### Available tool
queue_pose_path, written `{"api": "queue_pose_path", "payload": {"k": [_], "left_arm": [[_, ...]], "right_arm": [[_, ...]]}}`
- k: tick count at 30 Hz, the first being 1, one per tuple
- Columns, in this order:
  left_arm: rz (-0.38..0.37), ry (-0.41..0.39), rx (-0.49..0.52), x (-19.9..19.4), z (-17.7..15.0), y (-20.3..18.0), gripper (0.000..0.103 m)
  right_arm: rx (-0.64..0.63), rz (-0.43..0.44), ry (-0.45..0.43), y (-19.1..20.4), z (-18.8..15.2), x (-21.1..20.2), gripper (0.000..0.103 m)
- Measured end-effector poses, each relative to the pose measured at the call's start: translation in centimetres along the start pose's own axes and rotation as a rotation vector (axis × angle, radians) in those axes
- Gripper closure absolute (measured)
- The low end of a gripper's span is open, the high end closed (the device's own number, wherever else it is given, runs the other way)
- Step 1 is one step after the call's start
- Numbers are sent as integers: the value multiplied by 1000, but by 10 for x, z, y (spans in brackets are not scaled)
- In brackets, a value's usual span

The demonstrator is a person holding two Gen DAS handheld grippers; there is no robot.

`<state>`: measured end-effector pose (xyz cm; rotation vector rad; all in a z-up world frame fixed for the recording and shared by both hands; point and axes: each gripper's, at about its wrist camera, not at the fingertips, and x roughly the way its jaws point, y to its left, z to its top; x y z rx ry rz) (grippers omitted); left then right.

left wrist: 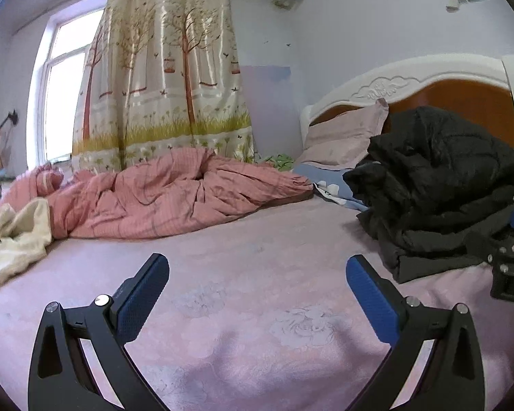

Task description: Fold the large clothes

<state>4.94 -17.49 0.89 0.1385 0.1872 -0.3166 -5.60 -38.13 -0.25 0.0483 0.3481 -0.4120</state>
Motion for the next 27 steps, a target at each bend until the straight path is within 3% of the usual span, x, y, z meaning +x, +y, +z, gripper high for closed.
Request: {"api": "queue_pose_path", "payload": {"k": [4, 27], "left_arm": [[-5, 10, -55, 2, 0, 10, 0], [17, 25, -40, 2, -1, 4, 0]], "right_arm": [[-1, -11, -32, -1, 1, -8, 0], [8, -14, -8, -3, 1, -5, 0]]}}
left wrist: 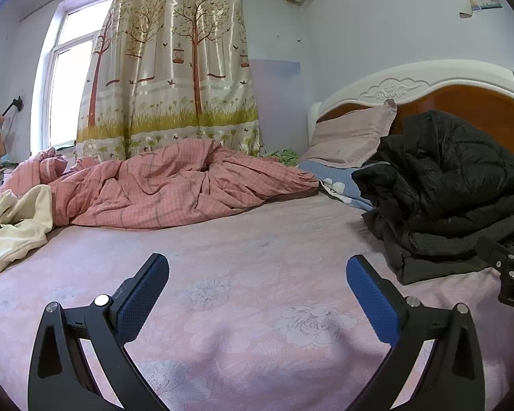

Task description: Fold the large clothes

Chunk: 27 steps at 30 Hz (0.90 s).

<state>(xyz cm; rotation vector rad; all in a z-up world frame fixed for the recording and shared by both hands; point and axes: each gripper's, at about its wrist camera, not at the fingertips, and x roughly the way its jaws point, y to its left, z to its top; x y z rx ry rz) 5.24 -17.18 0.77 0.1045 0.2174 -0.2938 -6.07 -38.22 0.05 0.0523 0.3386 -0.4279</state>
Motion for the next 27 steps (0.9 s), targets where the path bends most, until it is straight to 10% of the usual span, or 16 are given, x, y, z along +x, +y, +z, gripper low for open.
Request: {"api": "queue_pose_path", "payload": {"k": [27], "left_arm": [[1, 17, -8, 2, -2, 10, 0]], "right_arm": [[-8, 6, 2, -2, -1, 5, 0]]}}
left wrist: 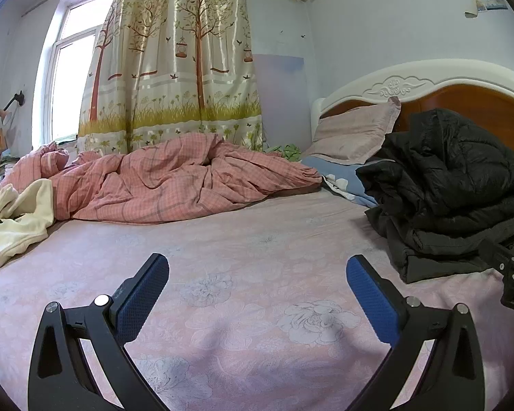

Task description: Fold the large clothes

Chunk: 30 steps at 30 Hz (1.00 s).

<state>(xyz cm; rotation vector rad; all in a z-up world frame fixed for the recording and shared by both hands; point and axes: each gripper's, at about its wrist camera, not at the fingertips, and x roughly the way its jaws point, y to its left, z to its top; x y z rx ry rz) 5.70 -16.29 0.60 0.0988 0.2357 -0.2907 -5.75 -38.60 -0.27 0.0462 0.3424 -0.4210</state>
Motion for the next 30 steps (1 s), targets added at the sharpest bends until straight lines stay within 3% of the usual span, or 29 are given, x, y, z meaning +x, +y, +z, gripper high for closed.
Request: {"api": "queue_pose_path", "payload": {"k": [30], "left_arm": [[2, 21, 0, 0, -3, 8, 0]], "right_arm": [[-2, 0, 5, 0, 0, 0, 0]]}}
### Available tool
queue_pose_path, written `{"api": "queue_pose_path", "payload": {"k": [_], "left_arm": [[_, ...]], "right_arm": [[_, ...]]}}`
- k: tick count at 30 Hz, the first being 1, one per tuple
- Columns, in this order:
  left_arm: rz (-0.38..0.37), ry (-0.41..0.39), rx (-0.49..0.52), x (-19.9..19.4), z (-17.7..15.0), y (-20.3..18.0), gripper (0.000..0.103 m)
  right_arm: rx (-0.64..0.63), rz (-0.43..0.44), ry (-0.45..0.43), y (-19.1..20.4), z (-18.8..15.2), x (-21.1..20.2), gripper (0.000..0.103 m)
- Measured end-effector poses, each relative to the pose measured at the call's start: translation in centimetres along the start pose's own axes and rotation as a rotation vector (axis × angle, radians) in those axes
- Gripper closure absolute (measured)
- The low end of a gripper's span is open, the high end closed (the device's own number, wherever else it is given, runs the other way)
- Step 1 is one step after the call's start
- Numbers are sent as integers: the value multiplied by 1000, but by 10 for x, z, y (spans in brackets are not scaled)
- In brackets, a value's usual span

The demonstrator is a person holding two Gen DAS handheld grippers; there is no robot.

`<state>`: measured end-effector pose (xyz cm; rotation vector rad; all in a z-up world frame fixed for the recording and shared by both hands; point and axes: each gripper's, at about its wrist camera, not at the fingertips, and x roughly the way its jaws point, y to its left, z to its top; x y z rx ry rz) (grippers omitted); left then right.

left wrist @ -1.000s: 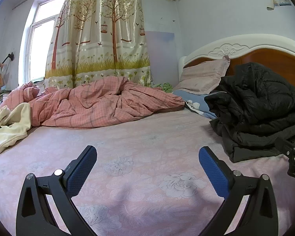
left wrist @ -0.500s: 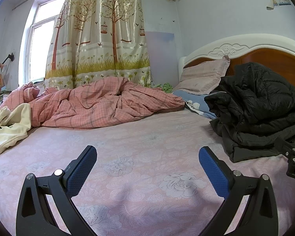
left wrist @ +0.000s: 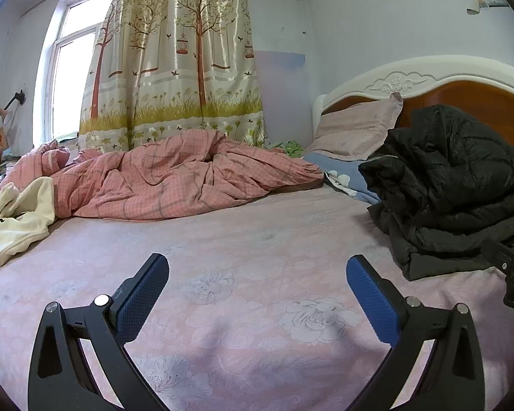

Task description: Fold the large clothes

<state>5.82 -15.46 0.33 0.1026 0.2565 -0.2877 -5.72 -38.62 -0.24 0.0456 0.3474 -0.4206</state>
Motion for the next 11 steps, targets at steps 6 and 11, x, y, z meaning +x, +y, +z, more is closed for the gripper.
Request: {"api": "queue_pose_path", "payload": {"k": [6, 11], "left_arm": [[-2, 3, 1, -1, 0, 1, 0], [-2, 1, 2, -2, 0, 2, 0]], "right_arm": [[-7, 0, 12, 1, -3, 2, 0], [-7, 0, 13, 1, -3, 3, 0]]}}
